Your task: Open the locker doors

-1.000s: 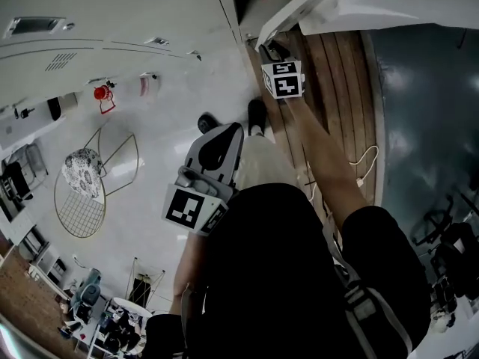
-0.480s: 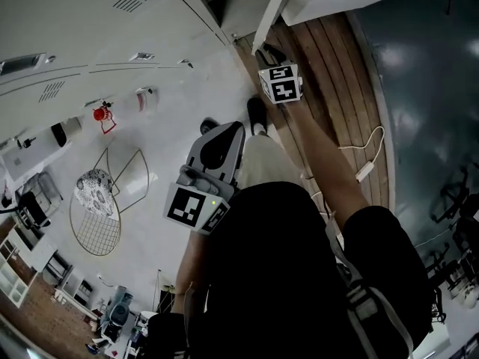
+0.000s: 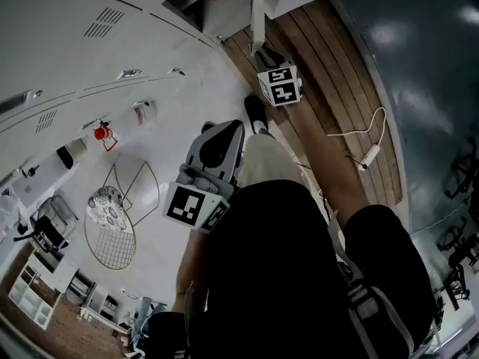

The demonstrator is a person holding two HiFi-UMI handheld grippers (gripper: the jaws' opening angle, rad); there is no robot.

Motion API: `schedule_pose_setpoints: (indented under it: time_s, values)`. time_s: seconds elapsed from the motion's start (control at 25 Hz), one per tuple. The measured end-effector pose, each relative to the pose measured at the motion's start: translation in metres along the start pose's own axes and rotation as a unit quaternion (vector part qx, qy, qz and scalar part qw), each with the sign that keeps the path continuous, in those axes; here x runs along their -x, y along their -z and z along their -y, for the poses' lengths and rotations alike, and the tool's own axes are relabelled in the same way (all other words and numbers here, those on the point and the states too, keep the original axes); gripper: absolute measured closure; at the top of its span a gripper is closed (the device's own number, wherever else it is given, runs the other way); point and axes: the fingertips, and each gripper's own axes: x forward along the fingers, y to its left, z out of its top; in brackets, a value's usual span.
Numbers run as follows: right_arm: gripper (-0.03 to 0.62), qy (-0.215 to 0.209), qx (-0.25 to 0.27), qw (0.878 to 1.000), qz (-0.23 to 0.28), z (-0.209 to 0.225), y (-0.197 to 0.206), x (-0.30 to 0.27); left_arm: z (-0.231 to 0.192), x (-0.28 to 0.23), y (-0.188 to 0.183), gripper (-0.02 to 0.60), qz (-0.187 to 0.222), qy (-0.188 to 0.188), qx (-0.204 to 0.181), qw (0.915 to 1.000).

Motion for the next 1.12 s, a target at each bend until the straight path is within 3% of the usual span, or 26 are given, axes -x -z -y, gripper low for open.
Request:
schedule_pose_setpoints:
  time_s: [0.56, 1.12]
  values:
    - [0.553, 0.048, -0.027, 0.998, 0.004, 0.058, 0.016, 0.027, 0.028, -0.035, 0.004, 0.563, -0.027, 0.049, -0.015, 0.9983]
    - [0.569, 0.074, -0.015, 0.997, 0.002, 0.116, 0.013, 0.04, 0.045, -0.067, 0.008, 0.563, -0.046, 0.081, -0.022, 0.9955]
